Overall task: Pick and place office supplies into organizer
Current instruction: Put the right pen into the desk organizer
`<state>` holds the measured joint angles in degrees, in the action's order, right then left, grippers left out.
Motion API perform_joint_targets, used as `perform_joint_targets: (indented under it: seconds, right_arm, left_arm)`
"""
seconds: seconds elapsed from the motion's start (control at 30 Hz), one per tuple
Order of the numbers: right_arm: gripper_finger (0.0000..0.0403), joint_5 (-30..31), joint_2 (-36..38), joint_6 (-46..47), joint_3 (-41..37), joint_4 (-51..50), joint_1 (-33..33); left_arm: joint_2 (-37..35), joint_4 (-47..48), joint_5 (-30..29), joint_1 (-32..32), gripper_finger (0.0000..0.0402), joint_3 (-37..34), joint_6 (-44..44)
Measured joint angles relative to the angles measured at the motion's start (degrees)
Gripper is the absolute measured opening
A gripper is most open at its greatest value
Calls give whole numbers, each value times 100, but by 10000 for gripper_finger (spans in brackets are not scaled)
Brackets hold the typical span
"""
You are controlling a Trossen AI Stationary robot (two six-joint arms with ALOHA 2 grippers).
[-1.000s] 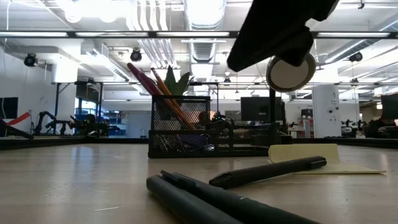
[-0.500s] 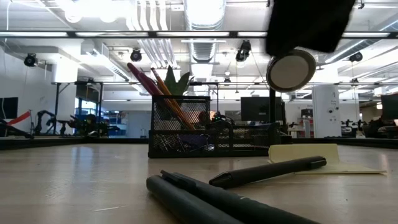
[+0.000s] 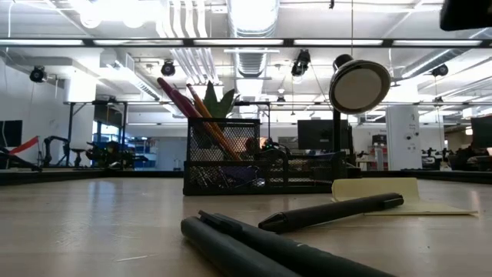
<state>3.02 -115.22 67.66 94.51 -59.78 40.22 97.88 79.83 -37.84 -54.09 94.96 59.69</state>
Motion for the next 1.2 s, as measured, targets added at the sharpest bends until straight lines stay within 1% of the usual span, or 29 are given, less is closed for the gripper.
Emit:
perform_joint_targets:
  seconds: [0.1, 0.17, 0.3, 0.4, 0.43, 0.5, 0.6, 0.63, 0.7, 0.83, 0.9, 1.0, 1.07, 1.13, 1.2]
  right_arm:
    - [9, -7, 0, -51, -83, 14, 56]
    - [9, -8, 0, -301, -159, -2, 70]
    - [9, -3, 0, -1478, -290, -88, 82]
    - [9, 94, 1, -2559, -297, -604, 122]
    - [9, 255, 5, -2849, -297, -781, 154]
    - [9, 852, 17, -3287, -303, -1141, 245]
    - [9, 1604, 91, -3723, -305, -1187, 385]
    - [9, 1662, 113, -3894, -306, -1127, 425]
    - [9, 1550, 127, -4188, -370, -746, 501]
    - [9, 812, 125, -4463, -625, 40, 630]
    - [9, 631, 119, -4480, -710, 342, 646]
    - [19, 638, 116, -4494, -745, 523, 595]
    - [34, 642, 116, -4653, -738, 607, 511]
    - [52, 637, 116, -5014, -725, 851, 427]
    - [74, 638, 116, -5590, -721, 1233, 338]
  left_arm:
    - [-28, -125, 15, 78, 158, 0, -3]
    - [-82, -269, 26, 191, 158, 0, -3]
    - [-200, -620, 32, 522, 158, -15, 4]
    - [-316, -1040, 29, 838, 157, -73, 147]
    - [-346, -1218, 26, 938, 157, -100, 151]
    - [-402, -1565, 23, 1106, 157, -160, 148]
    - [-410, -1899, 27, 1234, 157, -204, 150]
    - [-414, -2005, 30, 1248, 157, -219, 151]
    - [-419, -2157, 26, 1248, 157, -264, 153]
    - [-366, -2267, 34, 1246, 157, -322, 160]
    - [-327, -2268, 34, 1246, 157, -338, 168]
    - [-293, -2247, 37, 1246, 157, -358, 177]
    - [-294, -2237, 31, 1247, 157, -394, 262]
    - [-306, -2233, 33, 1246, 157, -489, 339]
    - [-323, -2234, 90, 1246, 157, -633, 499]
